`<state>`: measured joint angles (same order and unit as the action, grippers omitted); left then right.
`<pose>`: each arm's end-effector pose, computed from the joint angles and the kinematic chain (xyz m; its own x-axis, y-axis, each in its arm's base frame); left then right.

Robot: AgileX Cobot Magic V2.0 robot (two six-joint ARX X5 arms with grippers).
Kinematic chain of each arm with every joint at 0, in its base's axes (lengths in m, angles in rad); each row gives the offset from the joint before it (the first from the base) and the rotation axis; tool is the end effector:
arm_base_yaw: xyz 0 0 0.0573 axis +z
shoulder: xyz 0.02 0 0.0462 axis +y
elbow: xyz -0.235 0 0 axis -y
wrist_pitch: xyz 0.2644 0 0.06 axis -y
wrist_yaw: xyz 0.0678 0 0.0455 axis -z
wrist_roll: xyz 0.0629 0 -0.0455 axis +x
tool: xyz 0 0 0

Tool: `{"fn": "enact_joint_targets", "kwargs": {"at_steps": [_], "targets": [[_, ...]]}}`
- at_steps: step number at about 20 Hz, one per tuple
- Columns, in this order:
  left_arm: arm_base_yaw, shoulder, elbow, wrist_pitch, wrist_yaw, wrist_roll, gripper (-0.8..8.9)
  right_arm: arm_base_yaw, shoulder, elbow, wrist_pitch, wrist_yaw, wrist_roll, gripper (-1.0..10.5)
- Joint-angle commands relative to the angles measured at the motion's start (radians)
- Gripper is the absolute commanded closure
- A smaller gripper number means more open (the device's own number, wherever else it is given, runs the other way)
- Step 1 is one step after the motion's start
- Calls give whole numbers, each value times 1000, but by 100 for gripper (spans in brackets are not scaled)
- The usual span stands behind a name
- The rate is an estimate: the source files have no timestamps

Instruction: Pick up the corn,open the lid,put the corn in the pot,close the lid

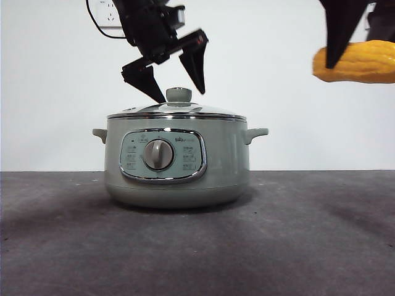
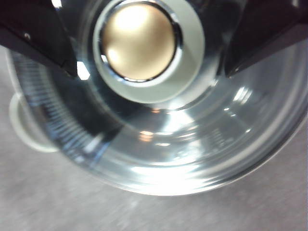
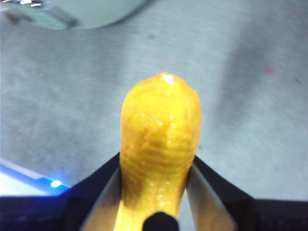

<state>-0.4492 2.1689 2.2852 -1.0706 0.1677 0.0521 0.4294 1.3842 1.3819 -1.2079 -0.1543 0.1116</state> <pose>0.4306 -0.2192 0.2821 0.4410 -0.3979 -0.8045 0.5527 0.8267 -0.1059 0.2567 0.1282 0.2722 0.2530 0.2849 -0.9246 -0.3631 0.9138 0.1822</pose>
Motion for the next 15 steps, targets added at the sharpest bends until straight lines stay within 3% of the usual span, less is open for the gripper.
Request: {"fn": "enact_joint_targets", "kwargs": {"at_steps": [1, 4, 8, 15], "targets": [[-19, 7, 0, -7, -41, 0, 281, 42, -2, -1, 22, 1, 14, 949], [-27, 8, 0, -23, -42, -20, 286, 91, -2, -1, 60, 2, 30, 949], [-29, 8, 0, -59, -46, -44, 384, 114, -2, -1, 79, 6, 42, 949], [-43, 8, 0, -55, -91, -46, 665, 114, -2, -1, 77, 6, 42, 949]]}}
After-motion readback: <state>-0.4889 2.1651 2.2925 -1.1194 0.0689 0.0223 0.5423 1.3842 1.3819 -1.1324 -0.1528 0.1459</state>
